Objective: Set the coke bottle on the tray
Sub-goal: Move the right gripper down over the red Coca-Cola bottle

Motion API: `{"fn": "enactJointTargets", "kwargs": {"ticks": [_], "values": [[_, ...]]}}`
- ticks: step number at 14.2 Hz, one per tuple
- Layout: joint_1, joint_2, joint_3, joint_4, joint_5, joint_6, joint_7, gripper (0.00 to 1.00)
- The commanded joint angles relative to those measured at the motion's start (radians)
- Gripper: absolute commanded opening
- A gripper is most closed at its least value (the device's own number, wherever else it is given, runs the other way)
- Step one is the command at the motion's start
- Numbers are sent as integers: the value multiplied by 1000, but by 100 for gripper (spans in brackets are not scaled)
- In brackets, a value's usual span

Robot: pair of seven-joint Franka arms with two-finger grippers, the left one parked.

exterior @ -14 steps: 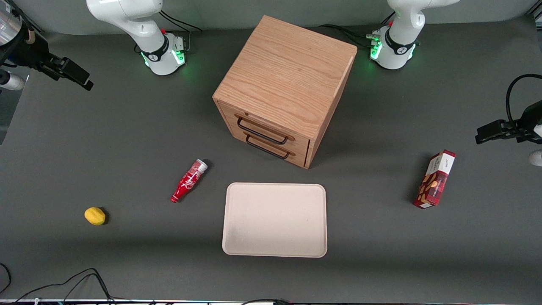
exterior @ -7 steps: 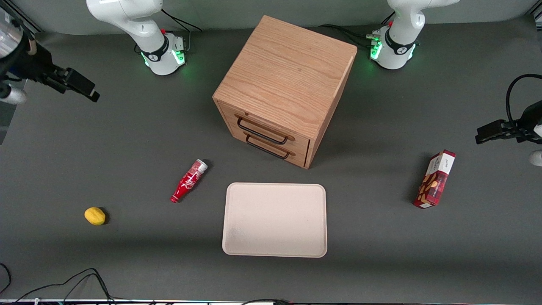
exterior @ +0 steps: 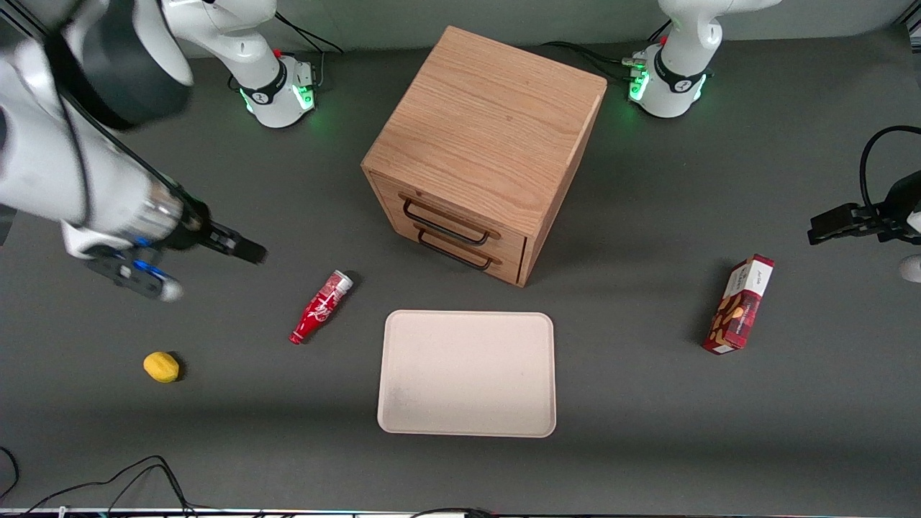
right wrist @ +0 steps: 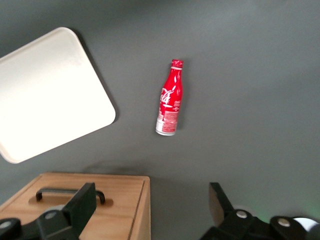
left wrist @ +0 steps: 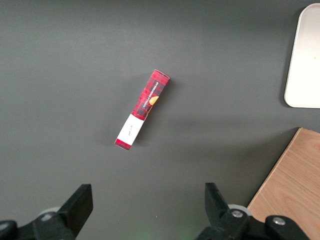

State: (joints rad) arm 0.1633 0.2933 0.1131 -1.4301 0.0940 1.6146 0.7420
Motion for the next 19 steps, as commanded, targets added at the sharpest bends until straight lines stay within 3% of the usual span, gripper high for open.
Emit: {"fn": "enactJointTargets", "kwargs": {"ticks": [1, 4, 8, 17, 18, 19], "values": [[13, 96, 2, -88, 18, 153, 121, 100], [16, 196, 5, -150, 9, 313, 220, 100], [16, 237, 5, -304, 4, 534, 229, 100], [13, 259, 0, -520, -23, 795, 232, 100], [13, 263, 0, -520, -46, 801, 232, 94], [12, 265, 2, -524, -84, 807, 231, 34]]}}
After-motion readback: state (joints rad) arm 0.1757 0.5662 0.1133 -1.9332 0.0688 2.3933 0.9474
